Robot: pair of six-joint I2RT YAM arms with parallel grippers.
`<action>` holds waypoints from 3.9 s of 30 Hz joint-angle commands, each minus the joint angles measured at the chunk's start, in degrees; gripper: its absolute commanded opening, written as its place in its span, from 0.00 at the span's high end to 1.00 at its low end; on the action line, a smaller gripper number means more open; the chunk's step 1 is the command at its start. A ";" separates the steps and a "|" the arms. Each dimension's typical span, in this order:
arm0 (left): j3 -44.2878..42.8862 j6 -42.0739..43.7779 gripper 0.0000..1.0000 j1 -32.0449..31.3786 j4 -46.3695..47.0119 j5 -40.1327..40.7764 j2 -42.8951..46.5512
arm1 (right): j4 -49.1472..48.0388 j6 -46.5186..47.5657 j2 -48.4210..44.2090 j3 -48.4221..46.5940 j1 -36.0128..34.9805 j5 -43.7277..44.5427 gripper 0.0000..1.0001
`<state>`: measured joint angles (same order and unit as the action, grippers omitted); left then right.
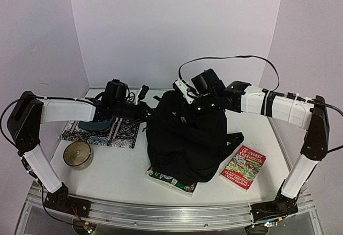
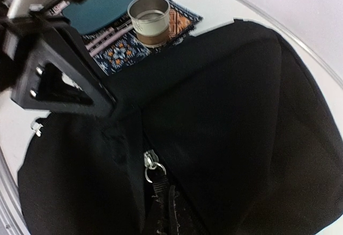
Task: Pack the student bag
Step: Zip the lower front pocket of the student bag, then adjust the student bag with the book, then adjust the student bag on the student bag.
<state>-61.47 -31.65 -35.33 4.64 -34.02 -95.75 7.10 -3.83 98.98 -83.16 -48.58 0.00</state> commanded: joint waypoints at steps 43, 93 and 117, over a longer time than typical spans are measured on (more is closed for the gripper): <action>0.73 -6.76 1.00 1.23 8.57 -4.82 -0.14 | -17.38 -2.66 -7.01 13.96 19.79 3.88 1.00; -2.03 -13.59 0.76 -7.12 12.68 9.14 -1.89 | 7.75 6.68 -13.72 15.05 5.77 25.90 1.00; -20.91 -13.83 0.22 -2.98 12.39 -2.15 -22.12 | -4.67 24.83 -20.34 26.64 5.61 14.13 1.00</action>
<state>-76.81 -44.09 -38.26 15.62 -32.12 -114.47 3.78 19.41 81.36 -56.65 -42.48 14.78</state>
